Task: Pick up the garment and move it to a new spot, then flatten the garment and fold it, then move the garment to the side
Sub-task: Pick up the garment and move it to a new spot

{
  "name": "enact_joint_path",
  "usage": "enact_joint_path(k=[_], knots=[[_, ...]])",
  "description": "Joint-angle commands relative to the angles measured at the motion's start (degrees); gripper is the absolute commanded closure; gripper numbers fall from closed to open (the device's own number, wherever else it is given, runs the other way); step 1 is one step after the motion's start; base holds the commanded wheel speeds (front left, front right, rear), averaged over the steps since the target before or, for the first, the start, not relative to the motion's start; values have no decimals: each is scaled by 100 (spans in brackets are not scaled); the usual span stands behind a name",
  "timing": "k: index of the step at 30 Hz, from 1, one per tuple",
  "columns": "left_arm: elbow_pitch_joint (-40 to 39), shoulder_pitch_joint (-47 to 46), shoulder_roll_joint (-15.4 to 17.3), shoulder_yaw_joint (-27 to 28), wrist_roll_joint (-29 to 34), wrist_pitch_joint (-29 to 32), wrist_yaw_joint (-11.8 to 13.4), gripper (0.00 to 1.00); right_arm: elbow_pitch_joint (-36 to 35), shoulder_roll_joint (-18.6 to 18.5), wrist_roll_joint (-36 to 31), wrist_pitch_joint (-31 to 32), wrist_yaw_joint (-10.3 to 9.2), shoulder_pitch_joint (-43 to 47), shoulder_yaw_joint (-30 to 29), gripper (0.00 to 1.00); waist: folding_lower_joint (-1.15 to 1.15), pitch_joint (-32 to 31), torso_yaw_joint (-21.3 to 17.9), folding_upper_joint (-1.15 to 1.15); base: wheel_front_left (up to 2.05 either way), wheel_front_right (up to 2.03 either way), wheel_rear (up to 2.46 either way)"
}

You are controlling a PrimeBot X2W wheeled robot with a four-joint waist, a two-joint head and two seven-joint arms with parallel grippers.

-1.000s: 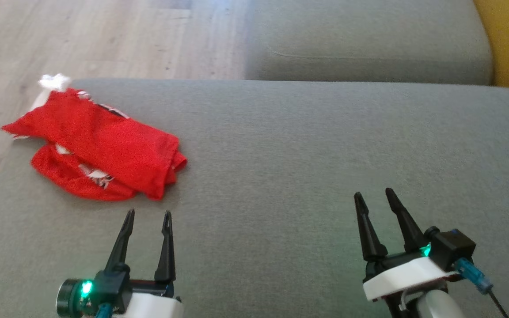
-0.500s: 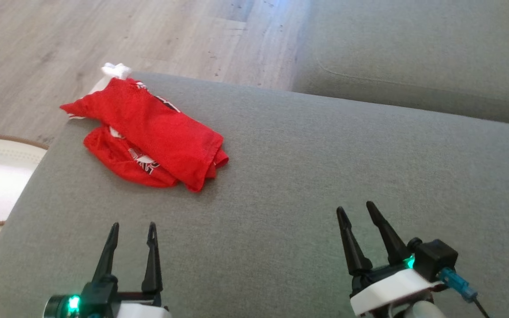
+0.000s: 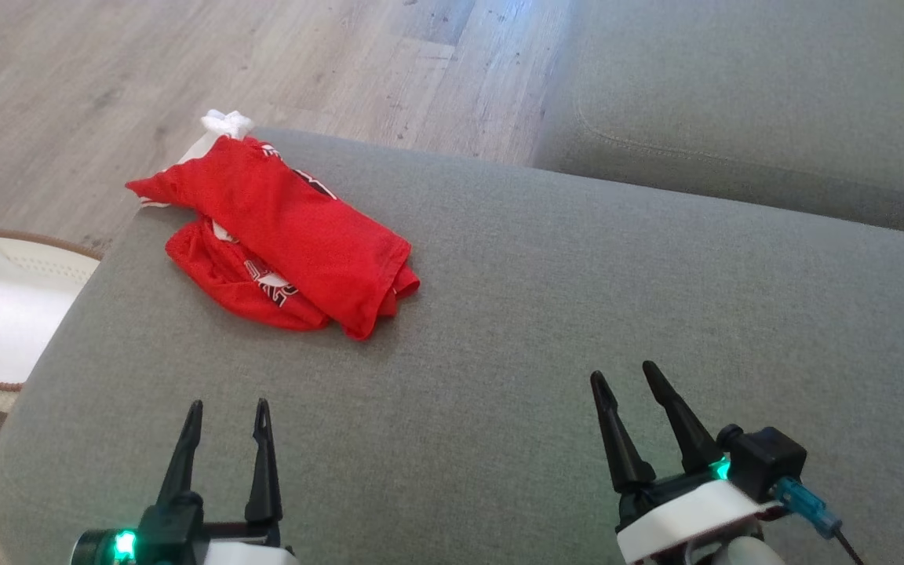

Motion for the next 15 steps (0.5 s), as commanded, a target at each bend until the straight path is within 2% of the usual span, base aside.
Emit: enact_joint_path(k=[1,7,11,15], knots=[[-214,-196,-22,226,10,-55,21,0,-173,-39,54,-78,44,-169,131,0,0,30,-19,0,0,0,0],[-307,-376,-9,466,57,-55,89,0,-221,-39,42,-78,44,-229,63,0,0,299,-113,0,0,0,0],[-344,-781,210,695,86,-55,15,0,-300,-39,-108,-78,44,-389,-68,0,0,707,-267,0,0,0,0],[-205,-1509,561,1032,18,-55,-74,0,-487,-39,-306,-78,44,-661,-304,0,0,1359,-457,0,0,0,0]])
